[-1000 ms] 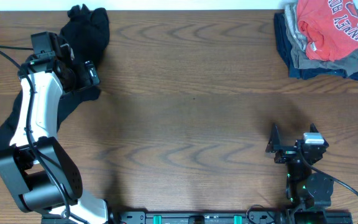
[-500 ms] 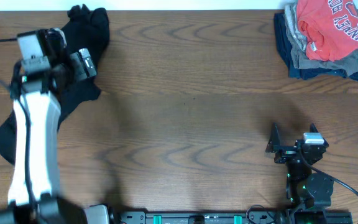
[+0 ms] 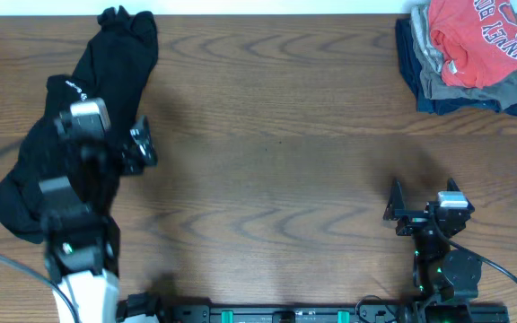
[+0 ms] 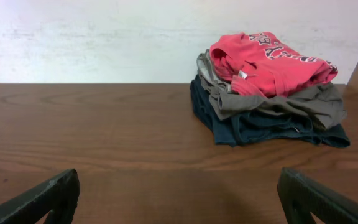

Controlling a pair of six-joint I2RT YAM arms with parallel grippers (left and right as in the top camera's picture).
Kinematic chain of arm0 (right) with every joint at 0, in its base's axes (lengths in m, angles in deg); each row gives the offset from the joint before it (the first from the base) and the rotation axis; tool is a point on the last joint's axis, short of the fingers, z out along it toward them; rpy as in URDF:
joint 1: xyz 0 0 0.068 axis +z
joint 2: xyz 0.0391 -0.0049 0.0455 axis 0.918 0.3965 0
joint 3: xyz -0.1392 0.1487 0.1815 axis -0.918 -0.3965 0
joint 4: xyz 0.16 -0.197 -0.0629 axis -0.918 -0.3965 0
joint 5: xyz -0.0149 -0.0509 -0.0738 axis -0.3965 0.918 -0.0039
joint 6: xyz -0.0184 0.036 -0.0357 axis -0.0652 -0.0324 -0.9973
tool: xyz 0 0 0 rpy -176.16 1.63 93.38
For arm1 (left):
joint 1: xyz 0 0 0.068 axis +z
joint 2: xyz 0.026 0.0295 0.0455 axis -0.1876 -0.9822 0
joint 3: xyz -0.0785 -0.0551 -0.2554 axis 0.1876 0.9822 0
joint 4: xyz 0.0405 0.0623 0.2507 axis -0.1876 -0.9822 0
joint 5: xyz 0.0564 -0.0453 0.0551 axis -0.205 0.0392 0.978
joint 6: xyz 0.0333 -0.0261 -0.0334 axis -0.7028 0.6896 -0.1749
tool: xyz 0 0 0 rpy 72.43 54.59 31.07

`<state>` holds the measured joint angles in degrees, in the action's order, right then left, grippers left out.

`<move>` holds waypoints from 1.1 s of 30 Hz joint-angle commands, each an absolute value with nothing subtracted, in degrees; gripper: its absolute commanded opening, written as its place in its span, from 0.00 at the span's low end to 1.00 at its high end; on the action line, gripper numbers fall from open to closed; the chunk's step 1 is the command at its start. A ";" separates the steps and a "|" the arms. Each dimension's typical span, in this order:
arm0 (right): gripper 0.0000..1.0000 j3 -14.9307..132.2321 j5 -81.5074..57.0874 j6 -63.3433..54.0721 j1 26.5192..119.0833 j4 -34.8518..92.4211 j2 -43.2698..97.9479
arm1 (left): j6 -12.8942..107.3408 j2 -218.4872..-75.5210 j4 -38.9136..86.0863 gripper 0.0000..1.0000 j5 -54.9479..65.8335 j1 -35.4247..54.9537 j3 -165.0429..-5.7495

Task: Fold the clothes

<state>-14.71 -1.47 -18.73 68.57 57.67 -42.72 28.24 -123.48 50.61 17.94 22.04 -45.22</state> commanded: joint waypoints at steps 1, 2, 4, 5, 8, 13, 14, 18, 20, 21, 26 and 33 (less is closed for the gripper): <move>0.99 -14.91 -1.84 -17.71 69.45 57.52 -43.16 | 27.26 -116.83 55.64 0.98 17.22 21.64 -36.81; 0.99 -14.91 -1.84 -17.71 69.45 57.52 -43.16 | 27.26 -114.49 58.11 0.98 17.22 21.32 -33.90; 0.99 -14.91 -1.84 -17.71 69.45 57.52 -43.16 | 27.26 -110.99 61.30 0.98 17.22 20.70 -29.73; 0.99 -14.91 -1.84 -17.71 69.45 57.52 -43.16 | 27.24 -109.05 62.63 0.98 17.27 20.29 -27.58; 0.99 -14.91 -1.84 -17.71 69.45 57.52 -43.16 | 27.06 -104.15 65.78 0.98 17.70 19.04 -22.40; 0.99 -14.91 -1.84 -17.71 69.45 57.52 -43.16 | 27.04 -96.98 68.69 0.98 20.98 16.75 -16.28; 0.99 -14.91 -1.84 -17.71 69.45 57.49 -43.16 | 27.06 -95.50 68.93 0.98 21.90 16.38 -15.45; 0.99 -14.91 -1.84 -17.71 69.45 57.47 -43.12 | 27.04 -90.27 69.06 0.98 23.30 15.59 -13.18; 0.99 -14.91 -1.84 -17.71 69.45 57.49 -43.03 | 27.06 -88.33 69.08 0.98 23.28 15.55 -12.44; 0.99 -14.91 -1.84 -17.71 69.45 57.52 -43.01 | 27.04 -87.54 69.04 0.98 23.30 15.55 -12.15; 0.99 -14.91 -1.84 -17.71 69.45 57.52 -42.94 | 27.08 -85.20 69.06 0.98 23.23 15.55 -10.84; 0.99 -14.91 -1.84 -17.71 69.45 57.52 -42.94 | 27.06 -83.04 69.04 0.98 23.26 15.44 -10.16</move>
<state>-14.71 -1.66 -18.71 69.03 57.60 -42.75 27.45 -84.35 68.69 22.78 15.83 -10.62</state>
